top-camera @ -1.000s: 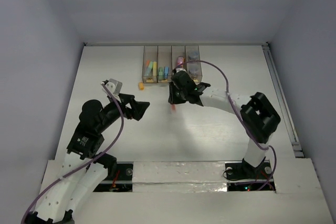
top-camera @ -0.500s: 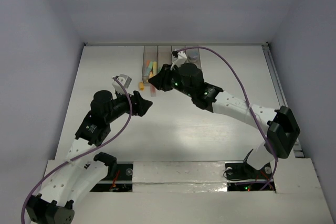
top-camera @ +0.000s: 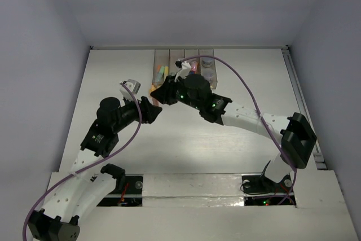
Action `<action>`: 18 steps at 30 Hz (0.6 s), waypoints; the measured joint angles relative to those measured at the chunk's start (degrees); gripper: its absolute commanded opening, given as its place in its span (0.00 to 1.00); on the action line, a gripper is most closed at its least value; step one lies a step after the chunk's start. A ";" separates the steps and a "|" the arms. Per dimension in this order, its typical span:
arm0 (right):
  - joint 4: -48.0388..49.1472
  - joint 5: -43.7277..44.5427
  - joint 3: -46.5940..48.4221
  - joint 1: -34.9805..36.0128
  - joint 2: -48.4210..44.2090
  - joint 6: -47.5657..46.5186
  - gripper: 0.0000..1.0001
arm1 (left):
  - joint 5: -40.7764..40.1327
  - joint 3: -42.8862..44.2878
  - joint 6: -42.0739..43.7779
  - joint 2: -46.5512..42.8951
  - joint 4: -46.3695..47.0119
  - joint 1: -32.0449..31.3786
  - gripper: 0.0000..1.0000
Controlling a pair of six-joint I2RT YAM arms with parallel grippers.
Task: Sort the stationery into containers
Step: Pick up the pen from the center of the board.
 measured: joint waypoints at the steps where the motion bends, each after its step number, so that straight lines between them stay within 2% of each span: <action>1: 0.11 -0.02 0.00 0.31 0.00 0.17 0.00 | -0.17 0.00 0.00 0.00 0.00 0.00 0.48; 6: 1.77 -1.68 0.00 1.25 0.02 0.92 0.00 | -0.55 0.00 0.00 0.00 -0.02 0.00 0.45; 9: 2.93 -2.69 0.00 1.53 0.17 1.33 0.00 | -0.81 -0.02 -0.02 0.00 -0.02 0.00 0.38; 12: 3.41 -3.19 -0.02 1.77 0.48 1.49 0.00 | -0.90 0.00 -0.09 0.00 -0.04 0.00 0.24; 16: 4.11 -3.34 -0.02 1.75 0.70 1.73 0.00 | -2.40 -0.02 -0.37 0.04 -0.70 0.46 0.00; 18: 4.31 -3.32 -0.07 1.77 0.72 1.73 0.01 | -2.80 -0.02 -0.42 0.00 -0.79 0.48 0.00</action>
